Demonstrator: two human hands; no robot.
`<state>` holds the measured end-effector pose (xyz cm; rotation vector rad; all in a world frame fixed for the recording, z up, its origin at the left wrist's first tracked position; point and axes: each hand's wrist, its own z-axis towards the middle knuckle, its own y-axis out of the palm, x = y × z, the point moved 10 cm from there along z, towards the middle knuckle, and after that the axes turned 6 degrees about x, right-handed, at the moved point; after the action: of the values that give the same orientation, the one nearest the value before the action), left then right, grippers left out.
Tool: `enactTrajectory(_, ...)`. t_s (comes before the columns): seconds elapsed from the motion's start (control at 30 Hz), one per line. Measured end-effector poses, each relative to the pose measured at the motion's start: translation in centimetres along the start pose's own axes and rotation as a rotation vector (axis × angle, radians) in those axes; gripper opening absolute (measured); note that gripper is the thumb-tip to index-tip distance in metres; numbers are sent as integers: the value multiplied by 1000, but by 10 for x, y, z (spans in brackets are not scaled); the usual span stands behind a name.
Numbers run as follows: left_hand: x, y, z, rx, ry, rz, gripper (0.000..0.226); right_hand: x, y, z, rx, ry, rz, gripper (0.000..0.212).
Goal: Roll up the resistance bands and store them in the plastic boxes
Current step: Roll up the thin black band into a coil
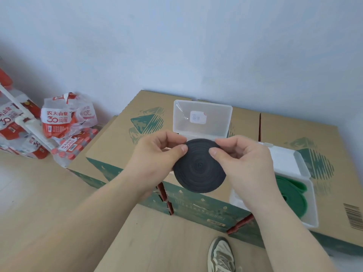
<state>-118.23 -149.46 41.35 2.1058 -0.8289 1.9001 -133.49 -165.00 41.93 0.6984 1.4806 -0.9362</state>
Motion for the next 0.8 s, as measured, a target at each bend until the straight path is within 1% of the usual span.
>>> enactTrajectory(0.1, 20, 14, 23, -49, 72, 114, 9, 16, -4, 16, 91, 44, 89, 19)
enactTrajectory(0.2, 36, 27, 47, -81, 151, 217, 14, 21, -3, 32, 180, 19, 124, 19)
enactTrajectory(0.27, 43, 31, 60, -82, 187, 257, 14, 19, 0, 45, 206, -9, 118, 17)
enactTrajectory(0.37, 37, 32, 75, -63, 209, 324, 14, 27, 14, 54, 167, -13, 69, 16)
enactTrajectory(0.5, 13, 32, 82, -72, 173, 374, 14, 43, 30, 53, 109, -10, -59, 18)
enactTrajectory(0.57, 7, 32, 86, -69, 161, 370, 14, 46, 31, 56, 115, -7, -76, 17)
enactTrajectory(0.7, 14, 34, 91, -66, 199, 398, 13, 48, 29, 59, 150, 17, -50, 16)
enactTrajectory(0.8, 12, 33, 92, -89, 202, 459, 14, 53, 33, 58, 118, 63, -98, 10)
